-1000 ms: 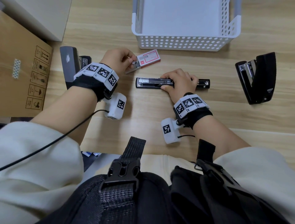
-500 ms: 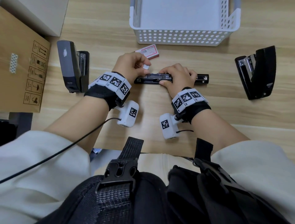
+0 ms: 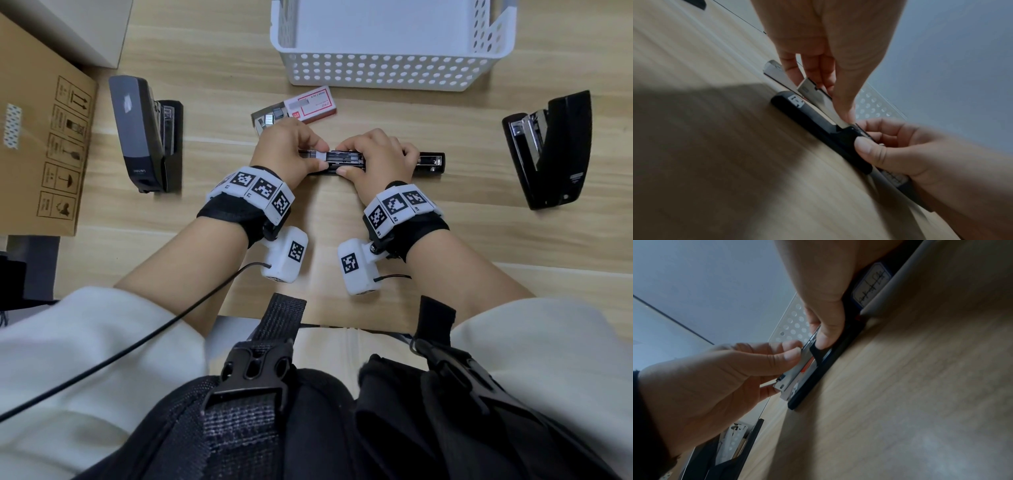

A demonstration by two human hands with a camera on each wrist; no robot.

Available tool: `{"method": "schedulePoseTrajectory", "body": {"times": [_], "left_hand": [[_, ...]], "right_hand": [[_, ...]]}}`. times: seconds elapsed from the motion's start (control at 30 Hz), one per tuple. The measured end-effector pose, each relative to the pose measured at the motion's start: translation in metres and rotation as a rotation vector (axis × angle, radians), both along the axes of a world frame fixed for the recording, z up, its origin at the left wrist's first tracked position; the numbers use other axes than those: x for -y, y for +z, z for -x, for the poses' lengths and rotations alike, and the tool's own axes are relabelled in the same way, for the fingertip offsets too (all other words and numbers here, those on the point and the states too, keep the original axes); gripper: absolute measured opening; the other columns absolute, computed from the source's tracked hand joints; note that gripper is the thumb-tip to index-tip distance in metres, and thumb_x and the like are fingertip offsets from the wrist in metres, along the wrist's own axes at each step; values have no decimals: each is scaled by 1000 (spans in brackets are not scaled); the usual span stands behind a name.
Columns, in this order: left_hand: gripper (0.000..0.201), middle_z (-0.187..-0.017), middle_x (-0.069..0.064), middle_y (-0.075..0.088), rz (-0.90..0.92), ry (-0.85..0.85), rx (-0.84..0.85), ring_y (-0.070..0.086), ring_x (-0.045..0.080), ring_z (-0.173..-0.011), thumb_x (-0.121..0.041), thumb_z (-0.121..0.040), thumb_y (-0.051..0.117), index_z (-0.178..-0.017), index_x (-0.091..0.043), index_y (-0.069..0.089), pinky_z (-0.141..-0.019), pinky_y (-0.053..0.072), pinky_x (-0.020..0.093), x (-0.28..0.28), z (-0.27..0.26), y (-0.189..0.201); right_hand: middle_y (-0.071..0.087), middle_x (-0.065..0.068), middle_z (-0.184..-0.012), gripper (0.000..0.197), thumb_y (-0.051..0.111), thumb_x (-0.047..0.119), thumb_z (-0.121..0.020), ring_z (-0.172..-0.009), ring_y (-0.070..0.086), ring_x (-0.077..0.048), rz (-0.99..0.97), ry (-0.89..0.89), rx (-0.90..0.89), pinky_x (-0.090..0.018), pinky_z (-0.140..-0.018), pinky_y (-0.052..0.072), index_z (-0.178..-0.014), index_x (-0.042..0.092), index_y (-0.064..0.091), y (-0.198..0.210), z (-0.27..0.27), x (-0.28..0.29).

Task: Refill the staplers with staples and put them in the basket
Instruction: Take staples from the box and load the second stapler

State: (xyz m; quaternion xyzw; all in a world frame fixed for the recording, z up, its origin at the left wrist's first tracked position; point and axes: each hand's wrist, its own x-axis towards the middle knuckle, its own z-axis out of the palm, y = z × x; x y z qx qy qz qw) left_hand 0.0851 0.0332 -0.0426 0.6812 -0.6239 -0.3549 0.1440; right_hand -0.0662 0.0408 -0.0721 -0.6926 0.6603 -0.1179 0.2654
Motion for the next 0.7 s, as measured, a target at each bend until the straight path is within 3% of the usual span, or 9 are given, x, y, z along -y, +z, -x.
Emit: {"method": "schedulePoseTrajectory", "body": {"times": [0.17,0.37,0.53,0.7], "left_hand": [[20,-102,7,67,-15,57,-44,57,14,-87,-16,-73,73,-93,-15,70,-74,37,12,0,0,-2],[22,-102,6,68,-24,53,-48,56,11,-85,-16,-72,74,-95,-16,71,-75,42,14,1,-1,-3],[30,-99,4,68,-22,31,-49,56,8,-83,-14,-70,76,-99,-14,70,-66,38,3,2,-5,-5],[36,-95,-2,59,6,-37,-96,53,11,-89,-8,-65,78,-99,-16,69,-84,43,21,1,-7,-5]], "right_hand": [[55,9,-113,26,65,34,-79,-111,45,-13,-6,4,-1,-27,-94,10,-105,36,62,0,0,0],[55,9,-113,27,65,35,-80,-111,46,-13,-5,6,-7,-31,-98,12,-106,36,61,1,0,1],[55,9,-111,26,65,35,-79,-111,46,-13,0,-1,-6,-30,-96,12,-105,36,62,0,-1,0],[55,8,-112,26,65,35,-80,-111,45,-13,-5,5,-7,-29,-95,11,-106,36,61,1,0,0]]}}
